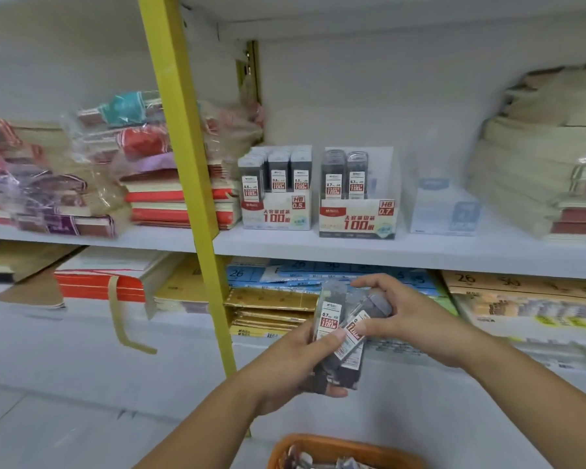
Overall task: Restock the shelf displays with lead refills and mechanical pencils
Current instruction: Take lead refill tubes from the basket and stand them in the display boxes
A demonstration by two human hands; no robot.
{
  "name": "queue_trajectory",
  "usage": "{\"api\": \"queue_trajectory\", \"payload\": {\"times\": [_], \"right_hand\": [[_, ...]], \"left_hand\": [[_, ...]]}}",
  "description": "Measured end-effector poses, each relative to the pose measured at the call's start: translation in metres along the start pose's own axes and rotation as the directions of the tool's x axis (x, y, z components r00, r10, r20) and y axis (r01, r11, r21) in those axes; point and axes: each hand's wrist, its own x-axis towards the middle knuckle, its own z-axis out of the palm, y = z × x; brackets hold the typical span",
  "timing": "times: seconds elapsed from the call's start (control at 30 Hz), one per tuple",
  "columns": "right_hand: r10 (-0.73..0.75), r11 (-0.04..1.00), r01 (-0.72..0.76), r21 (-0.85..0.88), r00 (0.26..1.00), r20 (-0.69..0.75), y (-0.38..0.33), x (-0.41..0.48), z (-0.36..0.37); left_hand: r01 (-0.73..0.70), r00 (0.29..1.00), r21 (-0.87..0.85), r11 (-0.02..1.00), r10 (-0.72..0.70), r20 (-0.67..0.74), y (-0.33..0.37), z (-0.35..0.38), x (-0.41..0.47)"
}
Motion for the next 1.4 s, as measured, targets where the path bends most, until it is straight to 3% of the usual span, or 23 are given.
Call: {"api": "queue_trajectory", "payload": {"times": [0.2, 0.37, 0.57, 0.7, 0.87, 0.97, 1.03, 1.2, 1.4], "right_hand": [[-0.074, 0.974, 0.114, 0.197, 0.977, -0.198, 0.000, 0.009, 0.015], [-0.141, 0.944, 0.217, 0.249, 0.947, -0.289, -0.004, 0.014, 0.018], [-0.136, 0.935, 0.226, 0.273, 0.941, -0.311, -0.012, 0.015, 0.022], [-0.168, 0.940, 0.253, 0.229, 0.927, -0.335, -0.028, 0.014, 0.024], [-0.308, 0.885, 0.444, 0.137, 0.781, -0.543, -0.076, 0.025, -0.013], [-0.469, 0.837, 0.542, -0.078, 0.637, -0.612, -0.114, 0.038, -0.048], [-0.585, 0.792, 0.554, -0.256, 0.570, -0.577, -0.135, 0.048, -0.068], [-0.618, 0.746, 0.326, -0.581, 0.664, -0.421, -0.150, 0.085, -0.091], [-0.509, 0.784, 0.248, -0.570, 0.782, -0.359, -0.142, 0.109, -0.094]], "left_hand": [[-0.087, 0.994, -0.098, 0.991, 0.080, -0.071, 0.002, -0.005, -0.001], [-0.170, 0.981, -0.123, 0.978, 0.157, -0.110, 0.007, -0.004, -0.002], [-0.263, 0.949, -0.147, 0.953, 0.228, -0.219, 0.014, -0.007, -0.004], [-0.291, 0.941, -0.151, 0.945, 0.255, -0.220, 0.023, -0.006, -0.006], [-0.363, 0.900, -0.130, 0.923, 0.310, -0.306, 0.053, -0.014, -0.001], [-0.417, 0.856, -0.110, 0.902, 0.348, -0.382, 0.065, -0.021, 0.005], [-0.446, 0.830, -0.106, 0.889, 0.367, -0.420, 0.067, -0.024, 0.009], [-0.462, 0.806, -0.041, 0.886, 0.400, -0.436, 0.074, -0.024, 0.018], [-0.462, 0.824, -0.014, 0.887, 0.424, -0.376, 0.086, -0.021, 0.022]]}}
